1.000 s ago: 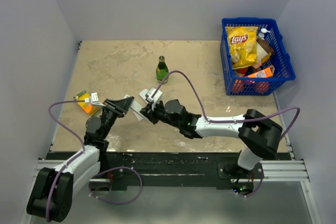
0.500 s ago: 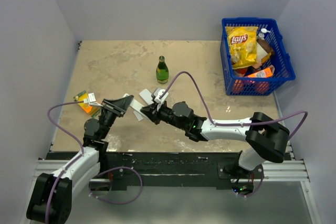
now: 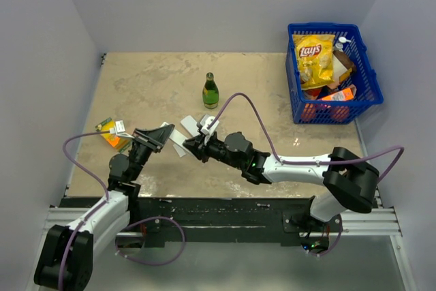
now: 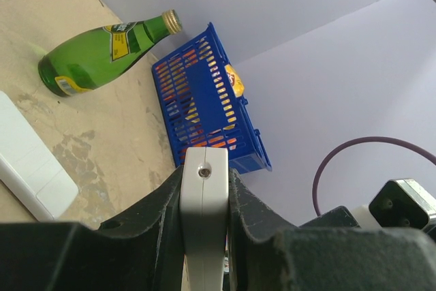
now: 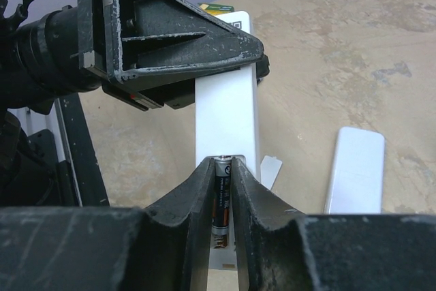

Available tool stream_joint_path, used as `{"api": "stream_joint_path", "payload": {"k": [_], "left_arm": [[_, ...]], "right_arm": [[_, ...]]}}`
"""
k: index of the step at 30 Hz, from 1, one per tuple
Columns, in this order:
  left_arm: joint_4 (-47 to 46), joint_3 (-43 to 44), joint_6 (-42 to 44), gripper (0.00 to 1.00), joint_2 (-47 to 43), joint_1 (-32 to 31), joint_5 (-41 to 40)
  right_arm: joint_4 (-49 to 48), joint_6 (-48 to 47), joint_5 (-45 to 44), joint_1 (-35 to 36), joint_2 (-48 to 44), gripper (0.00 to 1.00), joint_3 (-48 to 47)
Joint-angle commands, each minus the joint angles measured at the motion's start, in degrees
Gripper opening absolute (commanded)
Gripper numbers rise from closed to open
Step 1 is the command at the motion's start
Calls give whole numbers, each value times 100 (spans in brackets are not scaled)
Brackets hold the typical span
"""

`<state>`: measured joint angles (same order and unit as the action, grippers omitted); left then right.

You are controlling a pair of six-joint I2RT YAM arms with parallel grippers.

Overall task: Load the batteries into the remote control
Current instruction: Load the battery into the remote control.

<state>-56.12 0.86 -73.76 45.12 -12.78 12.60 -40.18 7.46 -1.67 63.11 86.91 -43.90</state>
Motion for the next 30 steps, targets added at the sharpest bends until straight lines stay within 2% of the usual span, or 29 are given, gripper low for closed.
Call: {"api": "stream_joint_path", "payload": {"k": [1, 13, 18, 27, 30], "left_arm": [[-611, 37, -122, 0, 23, -102, 497], [-725, 37, -104, 0, 155, -102, 559], [-734, 19, -86, 0, 155, -102, 585], [-708, 28, -95, 0, 111, -102, 603], [-594, 98, -139, 0, 84, -102, 664]], "right_arm": [[46, -52, 88, 35, -78, 22, -172], [107, -70, 150, 43, -43, 27, -356], [195, -87, 115, 35, -139, 35, -479], [1267, -228, 71, 35, -508, 50, -954], [1890, -403, 79, 26, -570, 54, -1208]]}}
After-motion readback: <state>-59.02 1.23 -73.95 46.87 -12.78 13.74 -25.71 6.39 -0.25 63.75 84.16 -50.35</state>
